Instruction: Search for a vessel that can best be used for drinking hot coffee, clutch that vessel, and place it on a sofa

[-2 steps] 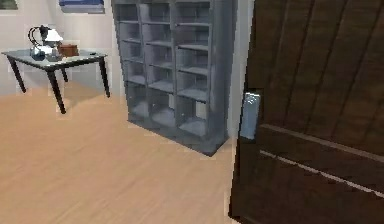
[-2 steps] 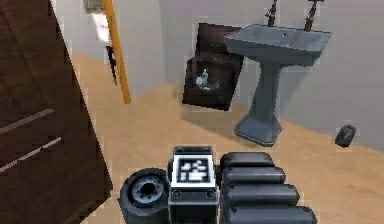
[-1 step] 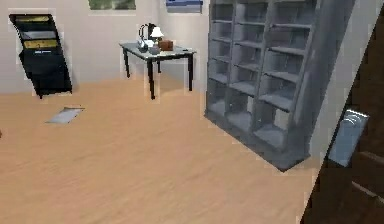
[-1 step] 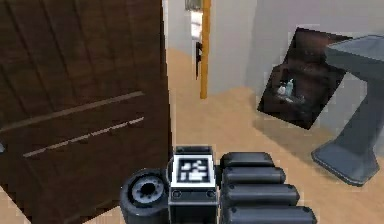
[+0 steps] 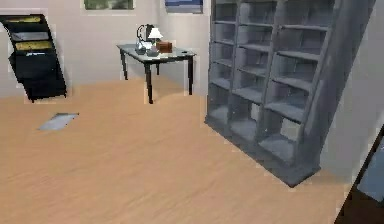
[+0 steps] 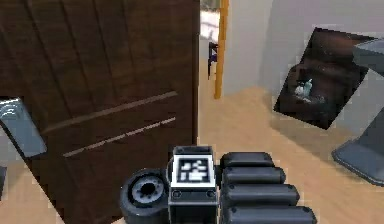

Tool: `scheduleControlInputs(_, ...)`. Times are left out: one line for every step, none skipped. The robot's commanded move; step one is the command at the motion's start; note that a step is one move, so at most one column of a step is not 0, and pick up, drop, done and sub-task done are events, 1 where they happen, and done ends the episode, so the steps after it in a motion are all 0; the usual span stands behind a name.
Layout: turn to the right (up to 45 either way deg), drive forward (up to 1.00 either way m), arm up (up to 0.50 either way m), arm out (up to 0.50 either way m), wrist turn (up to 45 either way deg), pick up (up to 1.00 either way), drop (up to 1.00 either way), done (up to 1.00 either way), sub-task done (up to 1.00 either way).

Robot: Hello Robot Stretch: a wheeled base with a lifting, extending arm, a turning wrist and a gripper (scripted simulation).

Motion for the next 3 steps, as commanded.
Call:
scheduleControlInputs(-45.0,0.00,0.00,0.00,0.0,0.00,0.00,0.00,0.00)
scheduleControlInputs(-12.0,0.00,0.00,0.00,0.0,0.00,0.00,0.00,0.00)
scheduleControlInputs(0.0,0.80,0.00,0.00,0.0,0.00,0.00,0.00,0.00)
